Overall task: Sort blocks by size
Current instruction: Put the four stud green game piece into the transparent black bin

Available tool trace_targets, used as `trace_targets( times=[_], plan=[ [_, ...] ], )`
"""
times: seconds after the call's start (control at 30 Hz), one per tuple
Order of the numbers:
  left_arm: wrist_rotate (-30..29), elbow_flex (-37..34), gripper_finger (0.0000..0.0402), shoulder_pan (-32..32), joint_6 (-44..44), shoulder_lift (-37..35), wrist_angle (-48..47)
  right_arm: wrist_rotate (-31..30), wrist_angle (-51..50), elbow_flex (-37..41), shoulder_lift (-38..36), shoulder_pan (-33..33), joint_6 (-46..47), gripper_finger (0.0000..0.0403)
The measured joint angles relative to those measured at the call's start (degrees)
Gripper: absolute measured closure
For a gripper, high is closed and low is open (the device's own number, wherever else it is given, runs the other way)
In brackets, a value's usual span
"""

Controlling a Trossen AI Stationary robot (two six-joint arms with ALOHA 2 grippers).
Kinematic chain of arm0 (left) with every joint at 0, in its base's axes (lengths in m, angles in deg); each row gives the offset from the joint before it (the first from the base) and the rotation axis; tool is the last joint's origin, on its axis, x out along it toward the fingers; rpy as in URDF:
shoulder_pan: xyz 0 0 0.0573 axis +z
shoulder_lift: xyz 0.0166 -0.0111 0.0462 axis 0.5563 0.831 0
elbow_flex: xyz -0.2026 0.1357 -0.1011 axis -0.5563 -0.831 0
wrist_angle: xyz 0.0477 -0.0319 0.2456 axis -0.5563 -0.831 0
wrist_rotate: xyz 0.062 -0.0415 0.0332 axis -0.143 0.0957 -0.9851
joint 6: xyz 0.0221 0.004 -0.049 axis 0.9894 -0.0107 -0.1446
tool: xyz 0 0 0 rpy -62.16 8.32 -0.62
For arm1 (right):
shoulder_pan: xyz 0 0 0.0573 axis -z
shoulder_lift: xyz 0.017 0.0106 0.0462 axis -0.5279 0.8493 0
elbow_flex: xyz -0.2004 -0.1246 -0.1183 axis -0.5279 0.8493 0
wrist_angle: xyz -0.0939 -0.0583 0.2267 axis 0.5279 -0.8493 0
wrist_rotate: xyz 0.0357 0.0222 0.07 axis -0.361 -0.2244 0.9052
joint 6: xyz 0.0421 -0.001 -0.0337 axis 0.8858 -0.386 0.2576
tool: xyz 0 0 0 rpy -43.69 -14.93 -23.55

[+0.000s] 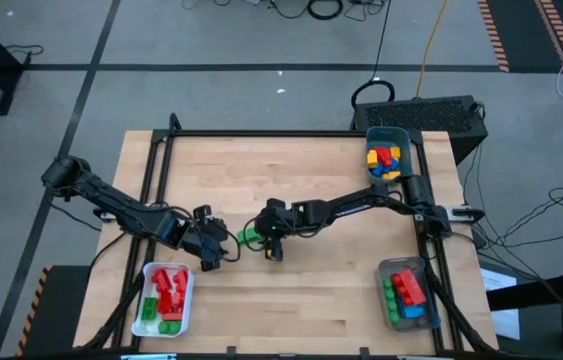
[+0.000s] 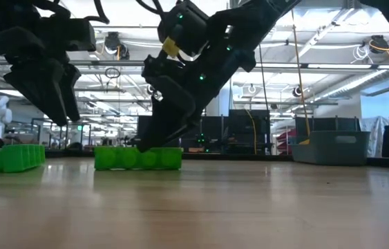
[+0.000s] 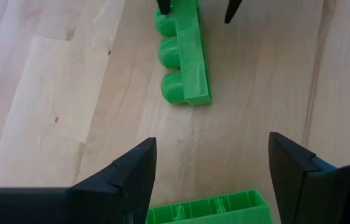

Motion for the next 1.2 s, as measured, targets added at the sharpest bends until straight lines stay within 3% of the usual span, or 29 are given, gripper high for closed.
trace_targets(
  times=[0.17,0.47,0.67,1.03,1.2],
  plan=[
    [-0.1,0.0,0.0183,-0.1,-0.7,0.0,0.0,-0.1,-1.3,-0.1,-0.4,0.0,-2.7,0.0162],
    [-1.2,0.0,0.0183,-1.6,-1.5,0.0,0.0,0.1,-23.9,-8.1,-1.6,-3.9,-0.2,0.0163],
    [-1.7,0.0,0.0183,-1.6,-1.5,0.0,0.2,-5.8,-23.8,-14.2,-3.2,-5.2,-5.3,0.0163],
    [-1.7,0.0,0.0183,-3.6,-2.9,0.0,0.0,-3.5,-26.4,-14.5,3.3,-3.6,-4.4,0.0163],
    [-2.4,0.0,0.0183,-3.7,-2.9,0.0,0.0,0.3,-30.2,-14.3,4.9,-3.3,-3.1,0.0163]
  ],
)
